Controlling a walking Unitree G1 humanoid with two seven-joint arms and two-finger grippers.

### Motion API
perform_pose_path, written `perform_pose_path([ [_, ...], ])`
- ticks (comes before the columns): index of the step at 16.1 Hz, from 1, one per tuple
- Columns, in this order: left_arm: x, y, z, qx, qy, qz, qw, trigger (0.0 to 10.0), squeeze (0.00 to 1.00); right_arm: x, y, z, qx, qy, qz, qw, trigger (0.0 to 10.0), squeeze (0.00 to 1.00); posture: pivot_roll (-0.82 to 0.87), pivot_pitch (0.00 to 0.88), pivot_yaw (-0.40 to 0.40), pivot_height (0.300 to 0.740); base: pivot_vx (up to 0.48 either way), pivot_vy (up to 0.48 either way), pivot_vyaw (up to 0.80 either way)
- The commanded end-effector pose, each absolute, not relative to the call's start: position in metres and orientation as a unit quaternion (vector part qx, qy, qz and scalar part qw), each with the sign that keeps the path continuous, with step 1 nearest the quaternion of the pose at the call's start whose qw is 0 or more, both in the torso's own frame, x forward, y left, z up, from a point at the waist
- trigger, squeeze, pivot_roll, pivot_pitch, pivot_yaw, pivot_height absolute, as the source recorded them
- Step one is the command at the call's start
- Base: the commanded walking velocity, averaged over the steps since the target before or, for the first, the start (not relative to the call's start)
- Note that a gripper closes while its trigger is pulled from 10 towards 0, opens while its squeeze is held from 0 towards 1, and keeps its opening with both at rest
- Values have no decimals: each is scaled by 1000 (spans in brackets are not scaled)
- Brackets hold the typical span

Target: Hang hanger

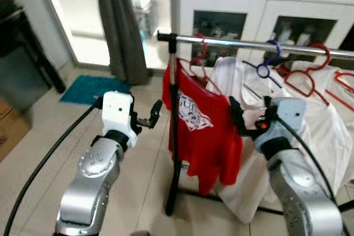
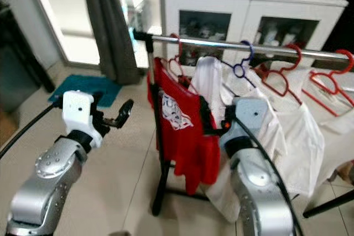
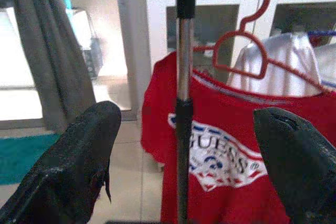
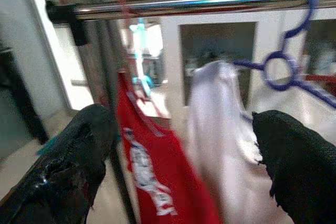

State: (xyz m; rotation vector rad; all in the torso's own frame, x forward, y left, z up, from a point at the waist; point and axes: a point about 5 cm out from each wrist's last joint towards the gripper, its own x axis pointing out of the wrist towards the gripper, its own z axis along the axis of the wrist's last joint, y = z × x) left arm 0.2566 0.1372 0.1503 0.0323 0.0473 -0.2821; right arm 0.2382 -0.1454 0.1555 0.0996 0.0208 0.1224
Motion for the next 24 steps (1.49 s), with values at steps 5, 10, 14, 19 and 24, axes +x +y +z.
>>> perform_pose_path([
  [5, 258, 136, 151, 39, 17, -148, 988, 10000, 0, 237, -143, 157, 47, 5, 68, 997, 10000, 0, 38, 0, 36, 740, 0, 0, 0],
  [10, 259, 137, 149, 34, 22, -138, 990, 10000, 0, 237, -145, 160, 44, 3, 57, 997, 10000, 0, 34, 0, 37, 740, 0, -361, 0],
  [14, 258, 136, 147, 31, 22, -129, 991, 10000, 0, 236, -147, 162, 42, 1, 64, 997, 10000, 0, 35, 0, 25, 740, 0, -480, 0],
  [19, 259, 138, 149, 6, 19, -112, 994, 10000, 0, 239, -150, 159, 35, 4, 47, 998, 10000, 0, 41, 0, 18, 740, 0, -192, 0],
  [24, 261, 135, 151, 37, 3, -121, 992, 10000, 0, 234, -155, 158, 19, -2, 40, 999, 10000, 1000, 39, 0, 24, 740, 0, 0, 0],
])
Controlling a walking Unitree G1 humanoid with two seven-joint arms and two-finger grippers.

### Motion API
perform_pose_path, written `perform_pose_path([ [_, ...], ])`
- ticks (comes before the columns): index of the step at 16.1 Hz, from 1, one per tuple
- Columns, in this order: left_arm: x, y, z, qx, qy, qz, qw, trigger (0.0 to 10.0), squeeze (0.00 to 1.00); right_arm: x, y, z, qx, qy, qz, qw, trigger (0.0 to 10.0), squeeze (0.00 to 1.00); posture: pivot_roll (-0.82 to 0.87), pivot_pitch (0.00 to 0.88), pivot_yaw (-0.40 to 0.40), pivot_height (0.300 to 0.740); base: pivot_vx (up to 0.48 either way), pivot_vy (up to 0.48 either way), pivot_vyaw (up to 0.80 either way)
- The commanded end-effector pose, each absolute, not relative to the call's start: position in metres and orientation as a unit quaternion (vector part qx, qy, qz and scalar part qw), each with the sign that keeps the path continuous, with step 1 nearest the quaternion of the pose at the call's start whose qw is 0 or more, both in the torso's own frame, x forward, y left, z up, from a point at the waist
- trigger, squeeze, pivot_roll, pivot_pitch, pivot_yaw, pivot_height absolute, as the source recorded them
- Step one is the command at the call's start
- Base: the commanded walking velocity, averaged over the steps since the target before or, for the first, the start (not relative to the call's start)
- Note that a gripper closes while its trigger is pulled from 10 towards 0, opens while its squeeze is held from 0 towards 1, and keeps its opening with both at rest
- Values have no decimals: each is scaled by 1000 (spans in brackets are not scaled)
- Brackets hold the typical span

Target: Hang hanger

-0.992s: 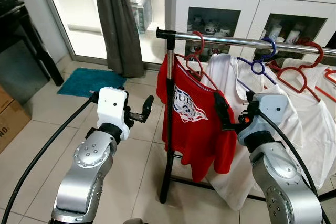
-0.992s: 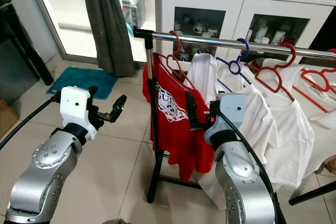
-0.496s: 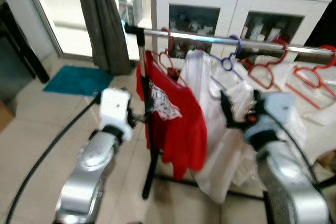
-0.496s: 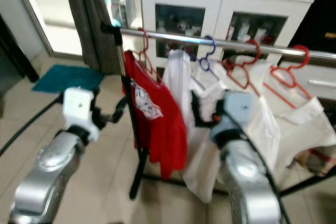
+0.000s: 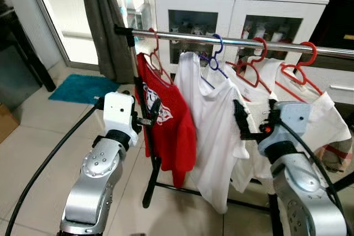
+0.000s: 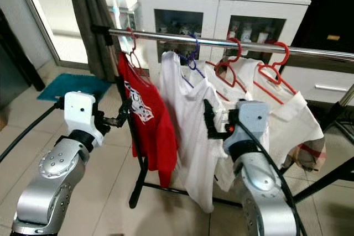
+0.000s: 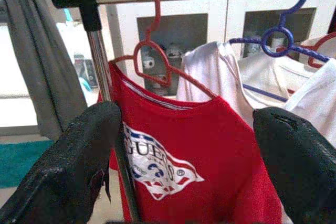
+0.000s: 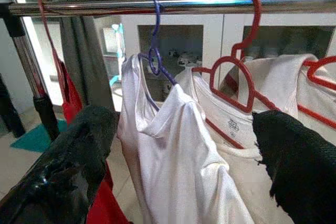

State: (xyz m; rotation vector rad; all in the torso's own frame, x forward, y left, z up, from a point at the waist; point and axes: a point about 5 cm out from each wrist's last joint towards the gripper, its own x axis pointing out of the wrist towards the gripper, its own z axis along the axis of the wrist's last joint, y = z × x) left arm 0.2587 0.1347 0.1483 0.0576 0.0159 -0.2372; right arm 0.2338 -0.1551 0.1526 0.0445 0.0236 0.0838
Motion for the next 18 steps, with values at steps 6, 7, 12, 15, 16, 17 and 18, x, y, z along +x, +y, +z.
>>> perform_pose_path([
  [6, 262, 132, 152, 31, 0, -139, 990, 10000, 0, 240, -157, 162, 22, -1, 35, 999, 10000, 1000, 42, 0, 22, 740, 94, 0, 0],
  [7, 262, 131, 152, 30, -1, -141, 990, 10000, 0, 241, -157, 162, 18, -1, 35, 999, 10000, 1000, 42, 0, 21, 740, 300, 0, 800],
  [12, 262, 127, 152, 30, -3, -157, 987, 10000, 0, 247, -160, 170, -11, -34, 28, 999, 10000, 1000, 40, 0, 24, 740, 310, 0, 320],
  [15, 262, 126, 152, 31, -3, -160, 987, 10000, 0, 249, -163, 170, -12, -31, 20, 999, 10000, 1000, 41, 0, 25, 740, 320, 0, 0],
  [16, 262, 126, 152, 31, -3, -161, 986, 10000, 0, 249, -163, 169, -9, -24, 21, 999, 10000, 1000, 41, 0, 23, 740, 334, 0, 0],
  [17, 262, 126, 152, 31, -2, -162, 986, 10000, 0, 249, -163, 168, -8, -20, 23, 999, 10000, 1000, 42, 0, 22, 740, 352, 0, 0],
  [18, 262, 127, 152, 31, -1, -163, 986, 10000, 0, 250, -163, 168, -13, -20, 26, 999, 10000, 1000, 42, 0, 21, 740, 364, 0, 0],
])
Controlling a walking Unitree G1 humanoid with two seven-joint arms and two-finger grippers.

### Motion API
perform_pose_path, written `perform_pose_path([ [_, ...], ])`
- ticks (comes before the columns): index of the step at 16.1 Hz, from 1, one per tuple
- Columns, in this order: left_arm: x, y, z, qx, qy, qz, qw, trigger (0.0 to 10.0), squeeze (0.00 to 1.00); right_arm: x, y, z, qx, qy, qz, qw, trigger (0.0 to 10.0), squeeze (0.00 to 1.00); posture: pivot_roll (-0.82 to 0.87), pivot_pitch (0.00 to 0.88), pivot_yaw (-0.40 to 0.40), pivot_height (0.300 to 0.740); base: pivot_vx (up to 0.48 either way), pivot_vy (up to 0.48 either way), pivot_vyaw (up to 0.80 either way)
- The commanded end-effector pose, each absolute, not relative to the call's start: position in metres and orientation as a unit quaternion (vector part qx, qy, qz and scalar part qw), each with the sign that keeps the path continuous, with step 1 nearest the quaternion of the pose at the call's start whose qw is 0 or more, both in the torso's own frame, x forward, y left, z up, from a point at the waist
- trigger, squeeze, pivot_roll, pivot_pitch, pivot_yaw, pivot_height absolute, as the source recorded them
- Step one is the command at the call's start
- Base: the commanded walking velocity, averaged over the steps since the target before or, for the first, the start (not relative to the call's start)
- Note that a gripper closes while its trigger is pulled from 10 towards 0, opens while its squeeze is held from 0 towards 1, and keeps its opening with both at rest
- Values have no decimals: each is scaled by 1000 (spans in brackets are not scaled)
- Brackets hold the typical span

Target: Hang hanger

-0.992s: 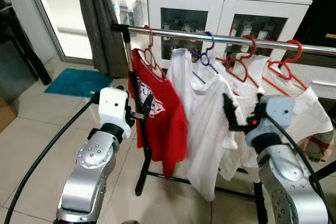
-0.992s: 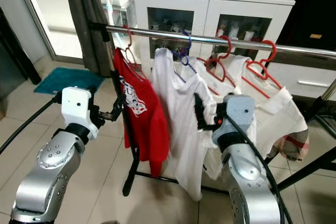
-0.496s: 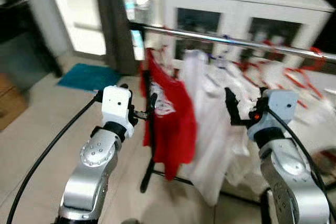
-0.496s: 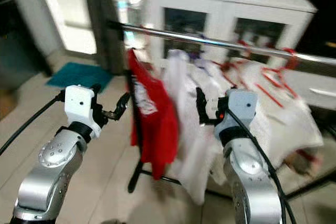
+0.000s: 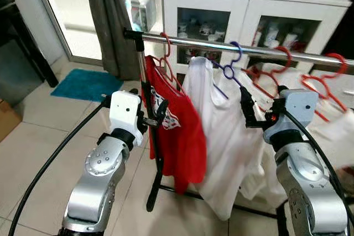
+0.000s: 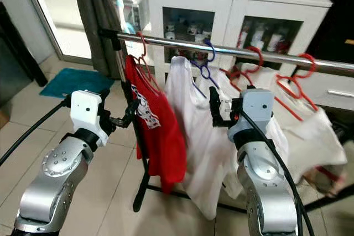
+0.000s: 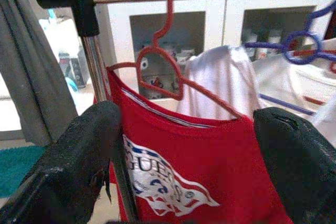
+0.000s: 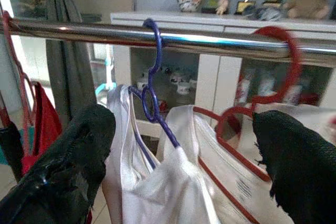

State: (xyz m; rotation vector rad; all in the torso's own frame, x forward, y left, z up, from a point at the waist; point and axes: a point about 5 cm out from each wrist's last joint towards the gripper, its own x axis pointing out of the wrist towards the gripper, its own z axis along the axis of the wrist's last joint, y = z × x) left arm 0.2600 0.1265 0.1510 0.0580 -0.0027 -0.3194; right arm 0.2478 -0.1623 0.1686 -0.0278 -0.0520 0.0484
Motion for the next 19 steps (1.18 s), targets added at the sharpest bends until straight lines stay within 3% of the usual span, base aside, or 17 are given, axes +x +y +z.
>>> perform_pose_path([
  [1, 262, 127, 151, 31, 0, -163, 986, 10000, 0, 250, -162, 168, -18, -20, 29, 999, 10000, 1000, 42, 0, 21, 740, 364, 0, 0],
  [7, 259, 127, 152, 17, -5, -174, 985, 10000, 0, 250, -165, 172, -19, -22, 64, 998, 10000, 1000, 41, 0, 23, 740, 282, 0, 400],
  [9, 252, 125, 152, 33, 6, -235, 971, 10000, 0, 248, -177, 179, -42, -14, 116, 992, 10000, 1000, 43, 0, 20, 740, 0, 0, 0],
  [10, 249, 125, 152, 39, 7, -260, 965, 10000, 0, 247, -183, 181, -48, -4, 123, 991, 10000, 784, 44, 0, 18, 740, 0, 0, 0],
  [11, 245, 126, 152, 39, 11, -283, 958, 10000, 0, 246, -187, 182, -61, 8, 141, 988, 10000, 0, 42, 0, 18, 740, 0, 0, 0],
  [16, 232, 126, 153, 46, 35, -392, 918, 10000, 0, 241, -195, 185, -65, 73, 249, 964, 10000, 0, 40, 0, 24, 740, 0, 0, 0],
  [19, 227, 135, 151, 70, 66, -445, 890, 10000, 0, 262, -199, 182, -43, 127, 218, 967, 10000, 0, 41, 0, 29, 740, 0, 0, 0],
])
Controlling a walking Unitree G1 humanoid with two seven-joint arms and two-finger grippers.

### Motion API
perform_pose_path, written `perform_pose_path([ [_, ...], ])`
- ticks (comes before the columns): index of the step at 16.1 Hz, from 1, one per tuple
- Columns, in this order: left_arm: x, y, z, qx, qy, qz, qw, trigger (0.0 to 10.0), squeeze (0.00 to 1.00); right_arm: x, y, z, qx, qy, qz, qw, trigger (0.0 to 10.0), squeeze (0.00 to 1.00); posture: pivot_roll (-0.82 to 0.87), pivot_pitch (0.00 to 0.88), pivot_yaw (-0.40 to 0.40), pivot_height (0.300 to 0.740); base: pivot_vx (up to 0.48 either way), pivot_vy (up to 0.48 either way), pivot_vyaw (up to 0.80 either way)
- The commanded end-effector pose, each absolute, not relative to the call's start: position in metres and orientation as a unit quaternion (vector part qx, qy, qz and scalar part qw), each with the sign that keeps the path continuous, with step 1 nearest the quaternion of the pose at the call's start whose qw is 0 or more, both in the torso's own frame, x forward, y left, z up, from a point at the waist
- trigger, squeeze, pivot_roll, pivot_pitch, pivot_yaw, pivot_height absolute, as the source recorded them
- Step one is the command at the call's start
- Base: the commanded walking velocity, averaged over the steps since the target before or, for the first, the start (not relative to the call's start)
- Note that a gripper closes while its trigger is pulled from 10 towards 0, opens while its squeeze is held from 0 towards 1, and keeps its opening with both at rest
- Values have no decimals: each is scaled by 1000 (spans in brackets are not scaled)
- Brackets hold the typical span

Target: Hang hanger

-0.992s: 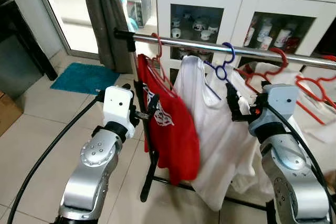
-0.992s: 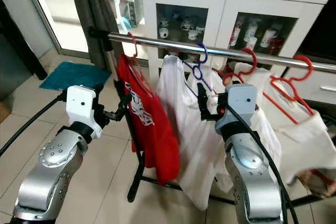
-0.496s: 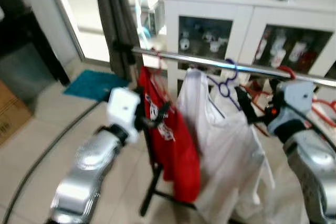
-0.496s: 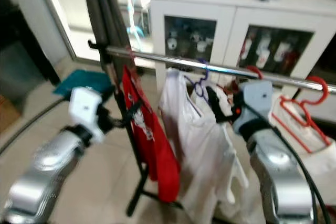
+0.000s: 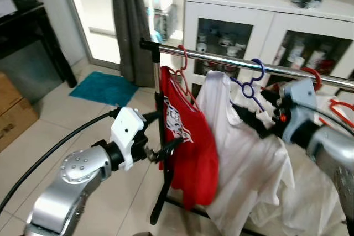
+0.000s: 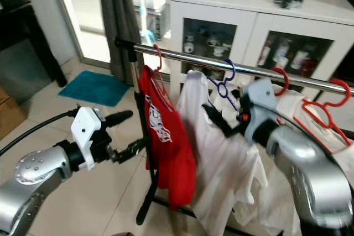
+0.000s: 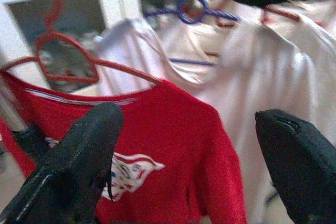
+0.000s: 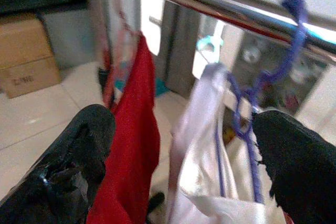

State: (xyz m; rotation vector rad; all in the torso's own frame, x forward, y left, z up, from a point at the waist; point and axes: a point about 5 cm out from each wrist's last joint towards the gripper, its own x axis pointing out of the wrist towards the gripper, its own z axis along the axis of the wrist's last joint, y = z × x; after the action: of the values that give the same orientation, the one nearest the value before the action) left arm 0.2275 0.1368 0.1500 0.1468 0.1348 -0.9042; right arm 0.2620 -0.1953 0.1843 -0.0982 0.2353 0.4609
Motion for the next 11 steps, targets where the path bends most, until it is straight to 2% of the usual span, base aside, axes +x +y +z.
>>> perform_pose_path([
  [1, 227, 137, 151, 71, 72, -453, 886, 10000, 0, 267, -198, 183, -33, 131, 212, 968, 10000, 0, 42, 0, 30, 740, 0, 0, 0],
  [6, 222, 143, 151, 75, 91, -482, 868, 10000, 0, 286, -198, 172, -11, 176, 197, 965, 10000, 0, 50, 0, 26, 740, 0, 0, 0],
  [7, 222, 143, 153, 71, 89, -485, 867, 10000, 0, 290, -199, 172, -3, 179, 188, 966, 8549, 0, 56, 0, 23, 740, 0, 0, 0],
  [8, 221, 142, 154, 69, 87, -487, 866, 10000, 0, 292, -200, 171, 5, 181, 184, 966, 745, 0, 60, 0, 21, 740, 0, 0, 0],
  [9, 221, 142, 154, 68, 87, -489, 865, 10000, 0, 294, -201, 172, 6, 181, 183, 966, 0, 0, 61, 0, 20, 740, 0, 0, 0],
  [11, 221, 142, 154, 67, 87, -490, 865, 10000, 0, 295, -201, 172, 8, 178, 184, 967, 0, 0, 61, 0, 20, 740, 0, 0, 0],
])
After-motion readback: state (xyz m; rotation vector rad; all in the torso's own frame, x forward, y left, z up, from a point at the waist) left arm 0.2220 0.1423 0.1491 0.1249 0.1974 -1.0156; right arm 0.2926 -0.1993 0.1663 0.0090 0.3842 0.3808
